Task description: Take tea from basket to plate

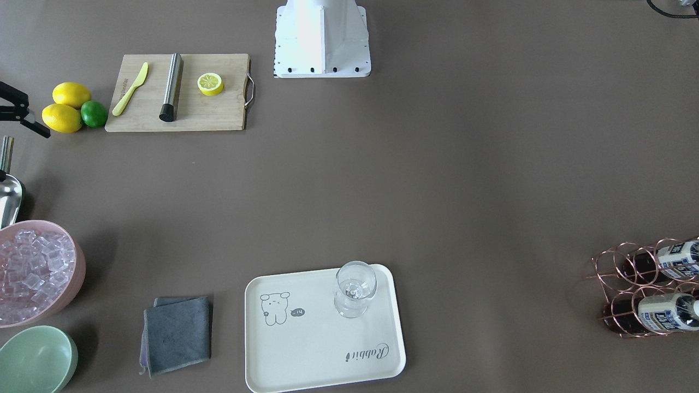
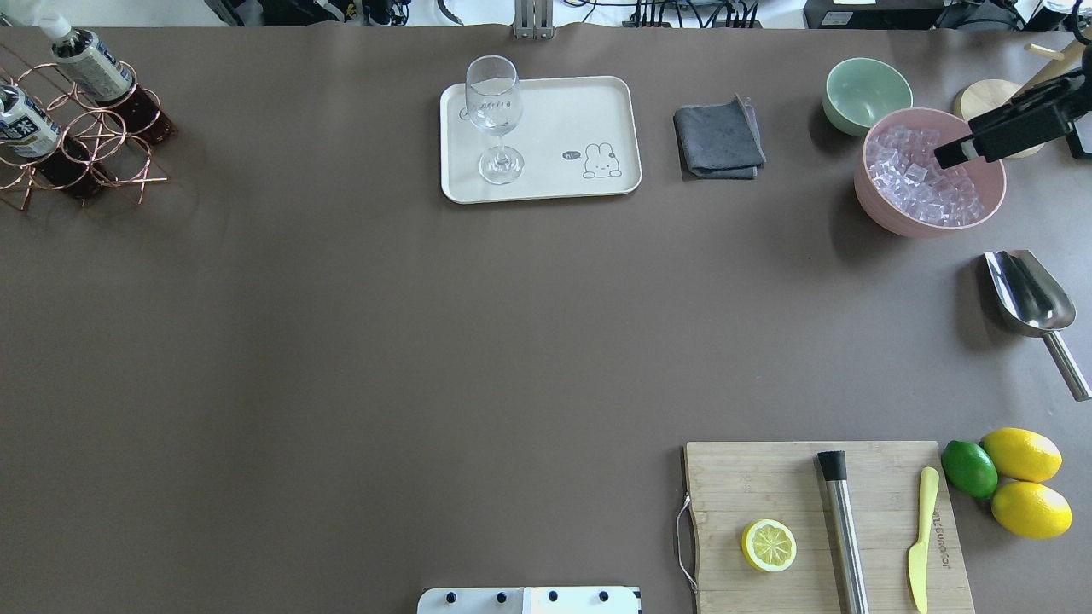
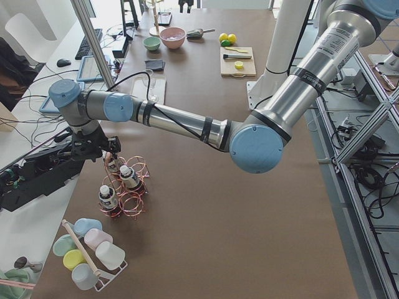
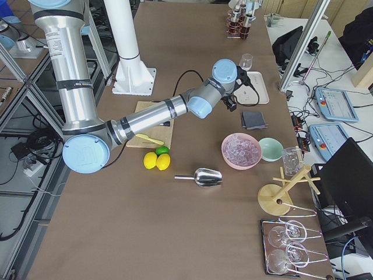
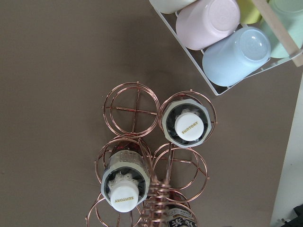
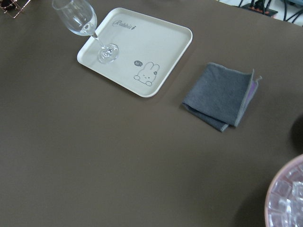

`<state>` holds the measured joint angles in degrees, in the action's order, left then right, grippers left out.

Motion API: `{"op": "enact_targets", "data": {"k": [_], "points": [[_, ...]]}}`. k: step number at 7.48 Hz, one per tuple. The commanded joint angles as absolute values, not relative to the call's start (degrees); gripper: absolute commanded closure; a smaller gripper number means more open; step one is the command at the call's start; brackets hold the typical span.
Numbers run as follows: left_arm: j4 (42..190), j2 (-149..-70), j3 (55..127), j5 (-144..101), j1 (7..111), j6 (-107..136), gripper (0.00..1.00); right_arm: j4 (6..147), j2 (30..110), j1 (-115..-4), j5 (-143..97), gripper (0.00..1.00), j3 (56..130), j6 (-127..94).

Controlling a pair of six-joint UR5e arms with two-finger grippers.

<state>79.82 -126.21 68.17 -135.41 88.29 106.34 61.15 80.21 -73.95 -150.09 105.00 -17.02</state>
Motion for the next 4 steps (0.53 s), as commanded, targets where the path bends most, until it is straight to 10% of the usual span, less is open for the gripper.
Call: {"op": "enact_targets", "data": {"k": [1,2,4], "points": [[79.89,-125.07,70.31,-136.23,87.54,106.79,0.61,41.49,76.38,-65.43,-138.05,0.01,104.94,-28.08],[79.89,-124.81,70.49,-136.23,87.54,106.70,0.99,32.61,76.46,-59.65,-130.42,0.01,104.51,-33.87],[79.11,-124.72,71.89,-136.14,87.54,106.70,1.00,23.67,76.29,-51.18,-116.86,0.01,103.54,-36.56]]}}
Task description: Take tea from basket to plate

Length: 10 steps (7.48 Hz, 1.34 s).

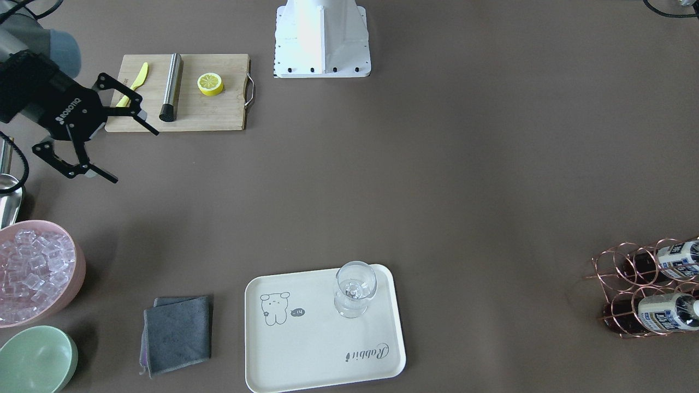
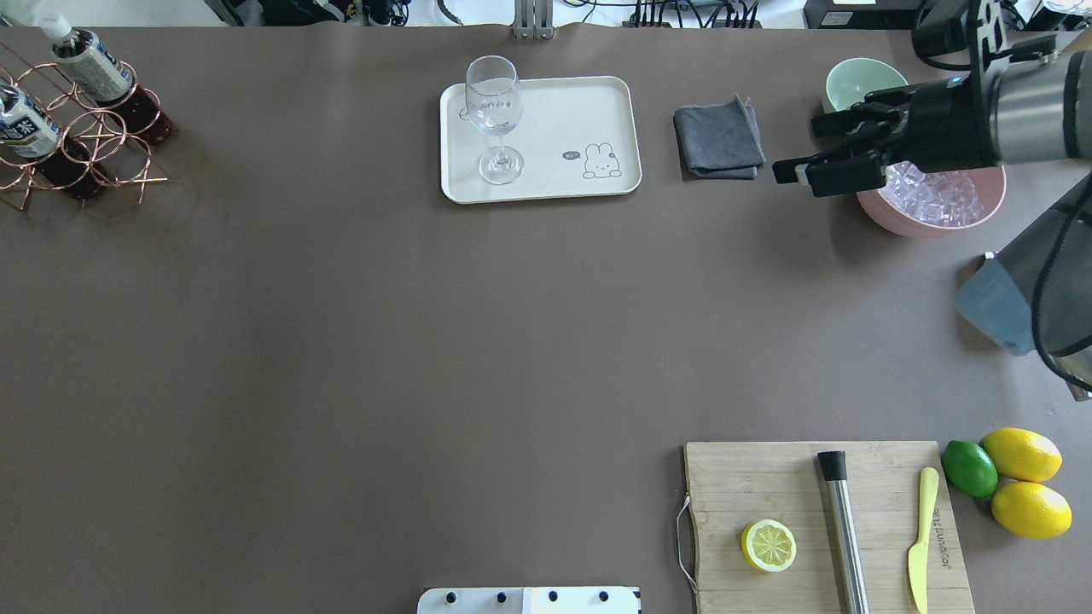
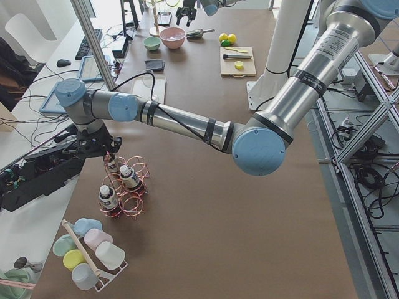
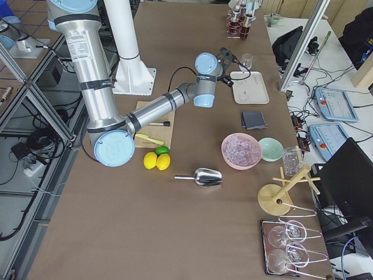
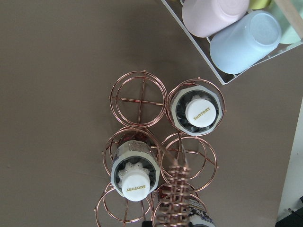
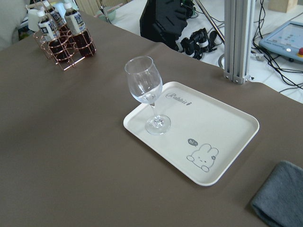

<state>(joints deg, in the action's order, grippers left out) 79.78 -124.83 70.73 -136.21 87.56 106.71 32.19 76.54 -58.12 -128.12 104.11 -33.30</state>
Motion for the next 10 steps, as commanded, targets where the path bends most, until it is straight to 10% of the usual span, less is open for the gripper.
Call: {"op": "enact_targets", "data": {"k": [1,10], "points": [[77.80,-124.72,73.03,-136.06,87.54,106.70,1.00,18.60,76.29,-50.72,-116.02,0.01,103.54,-40.56],[53.20,-125.99,116.18,-137.47,72.28,136.00,1.00,-1.54,78.40,-45.00,-114.87,0.01,96.18,-33.85]]}}
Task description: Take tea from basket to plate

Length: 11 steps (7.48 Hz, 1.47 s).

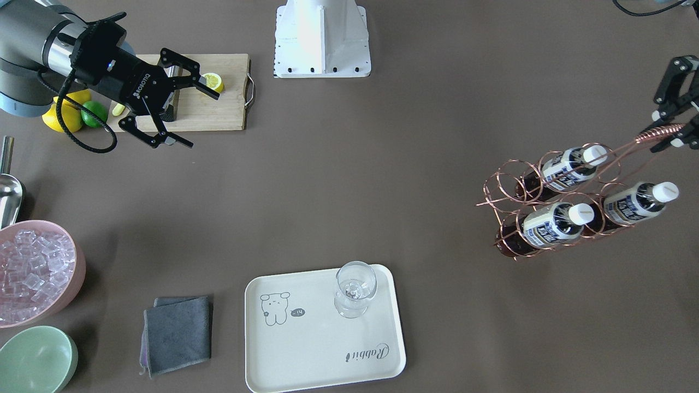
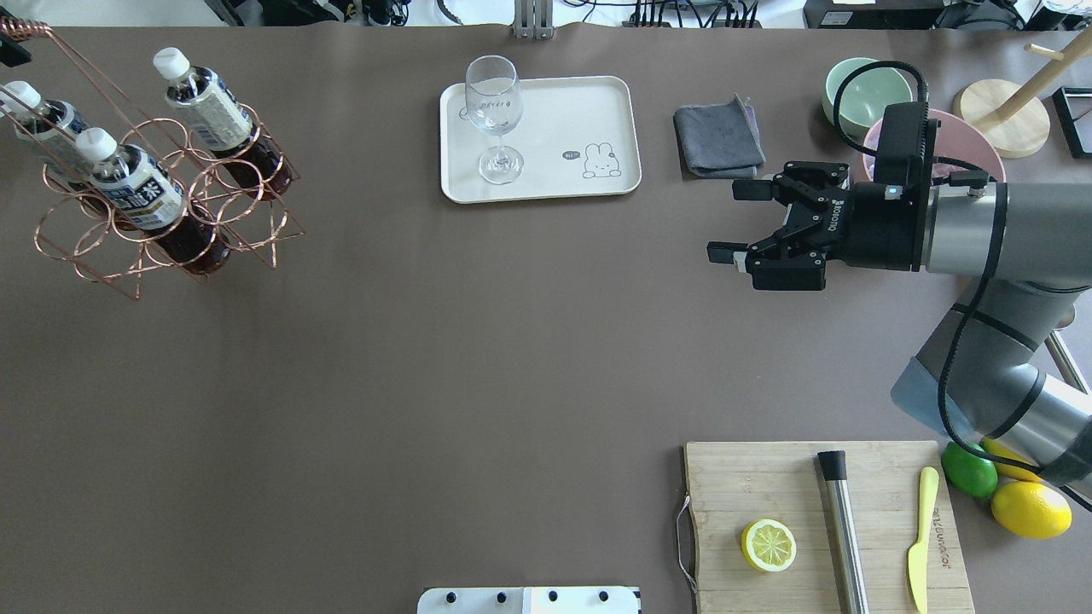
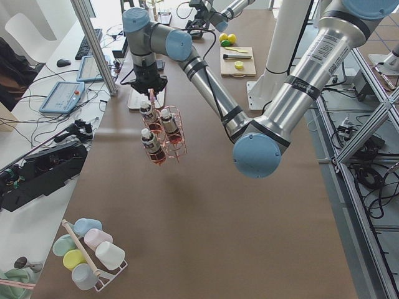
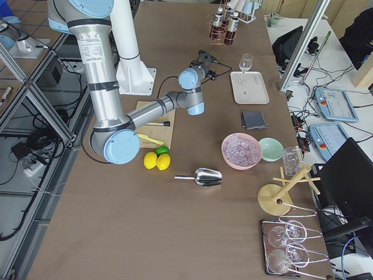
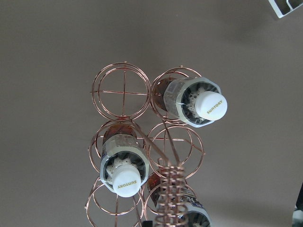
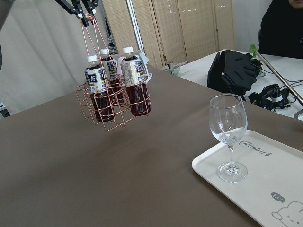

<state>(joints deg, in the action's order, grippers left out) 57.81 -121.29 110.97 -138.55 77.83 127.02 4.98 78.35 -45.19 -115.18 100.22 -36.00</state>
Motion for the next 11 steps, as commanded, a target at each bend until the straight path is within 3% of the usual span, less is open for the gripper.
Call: {"op": "enact_targets", "data": {"k": [1,3,6,11], "points": [[52.83,-129.52,115.84,-137.46,69.72,141.80,1.00,-3.84,78.40,-45.00,-114.79,0.01,94.93,-33.84],[53.00,-132.71,118.63,-135.63,61.05,151.04,1.00,-3.96,78.40,-45.00,-114.79,0.01,94.83,-33.84],[52.91,-143.94,115.06,-129.99,52.12,160.05,1.00,-3.96,78.49,-45.00,-114.78,0.01,94.83,-33.92],[52.82,-147.29,109.88,-130.60,44.23,160.57,1.00,-10.36,80.94,-45.00,-114.52,0.01,93.44,-34.45]]}}
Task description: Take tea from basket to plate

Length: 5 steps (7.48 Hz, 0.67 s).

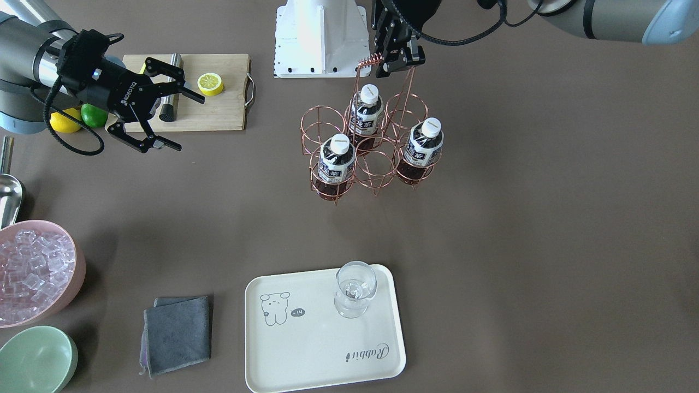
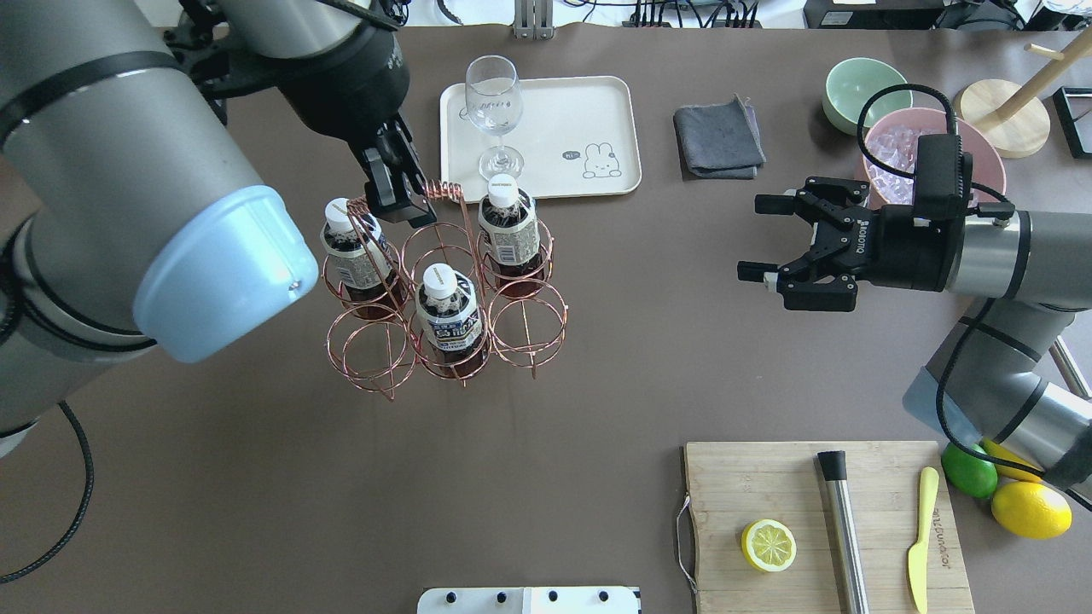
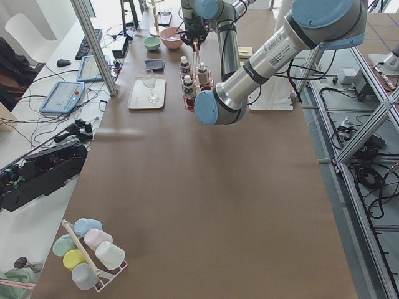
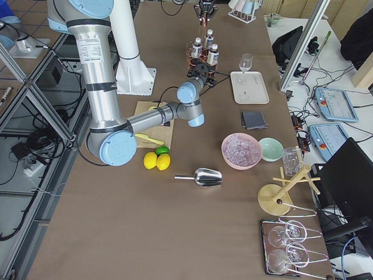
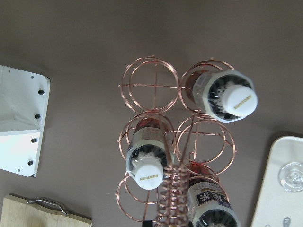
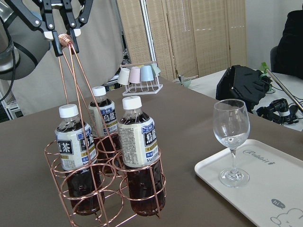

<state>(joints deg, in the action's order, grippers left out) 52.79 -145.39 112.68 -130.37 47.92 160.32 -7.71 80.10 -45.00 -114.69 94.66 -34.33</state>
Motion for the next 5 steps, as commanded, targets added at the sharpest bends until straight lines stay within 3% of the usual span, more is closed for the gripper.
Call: {"op": "enact_targets", "data": {"k": [1,5], "points": [[53.17,-148.70,108.30,-130.17,41.08,160.75,1.00,-10.54,80.86,-44.65,-114.09,0.01,92.91,-34.37],[59.76,-151.51,98.36,-130.08,40.61,160.49,1.00,-10.55,81.12,-44.39,-114.08,0.01,92.72,-34.28]]}}
